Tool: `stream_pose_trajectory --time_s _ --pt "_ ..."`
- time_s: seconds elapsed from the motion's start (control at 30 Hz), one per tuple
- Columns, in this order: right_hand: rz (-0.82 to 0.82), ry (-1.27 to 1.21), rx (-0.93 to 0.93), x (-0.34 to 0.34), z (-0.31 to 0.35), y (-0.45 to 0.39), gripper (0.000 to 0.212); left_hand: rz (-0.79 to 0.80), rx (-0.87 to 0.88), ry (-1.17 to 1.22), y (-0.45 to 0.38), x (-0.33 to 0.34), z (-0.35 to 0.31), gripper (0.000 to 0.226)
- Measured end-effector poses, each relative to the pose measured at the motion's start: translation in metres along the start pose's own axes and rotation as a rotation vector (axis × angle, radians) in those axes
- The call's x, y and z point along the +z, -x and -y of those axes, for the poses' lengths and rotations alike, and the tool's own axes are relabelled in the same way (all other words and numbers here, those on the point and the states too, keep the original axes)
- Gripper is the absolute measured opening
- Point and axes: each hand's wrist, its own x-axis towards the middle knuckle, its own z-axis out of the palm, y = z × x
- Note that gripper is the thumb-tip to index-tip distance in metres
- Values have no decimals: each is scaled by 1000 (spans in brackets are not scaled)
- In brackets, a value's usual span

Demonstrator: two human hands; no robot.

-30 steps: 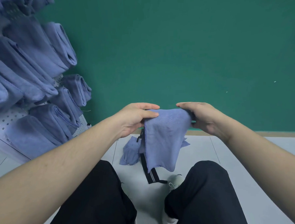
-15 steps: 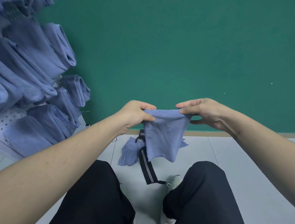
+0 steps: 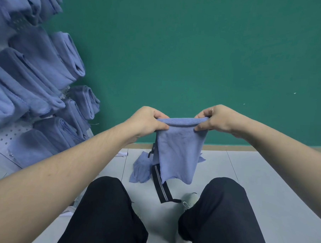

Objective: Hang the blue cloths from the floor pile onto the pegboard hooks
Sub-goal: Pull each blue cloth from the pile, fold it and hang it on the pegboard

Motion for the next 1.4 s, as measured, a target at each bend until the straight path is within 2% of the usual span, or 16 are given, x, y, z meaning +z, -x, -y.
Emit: stream_pose_trajectory --time_s 0.13,0.23,0.3,0.43,0.57,0.67,0.77,0.9,1.03,1.13,1.2,1.27,1.33,1.4 --pt "164 -357 35 -3 -1 2 22 26 -35 78 -3 -4 4 22" --pt "154 -434 31 -4 -2 1 25 30 -42 73 -2 -6 4 22" --pt "89 -343 9 -2 -1 1 23 8 -33 -5 -3 -5 4 21" --pt "-73 34 1 1 5 -1 15 -34 11 -137 -6 -4 2 13" --pt "-112 153 -10 4 7 -3 11 -11 90 -208 -7 -3 3 10" --pt "-103 -25 -42 3 3 -3 16 0 71 -36 -11 -6 11 4" --pt "-97 -263 -53 7 -1 -4 17 11 70 194 -14 -8 16 9" --pt "-102 -567 -61 18 -1 -5 11 -2 56 472 -11 -3 16 3" --pt "-270 -435 -77 31 3 -5 18 -19 43 536 -8 4 15 14" --pt "-405 -284 -138 42 4 -2 19 -53 43 567 -4 11 12 11" --pt "-468 -298 -154 47 4 -2 24 -66 30 592 -1 16 10 10" --pt "-461 -374 -103 47 4 -2 40 -72 24 611 3 19 9 12" --pt "-372 -447 -23 47 3 -3 55 -97 43 600 4 21 10 15" --pt "-252 -531 43 47 -1 -6 55 -131 56 563 6 22 13 16"
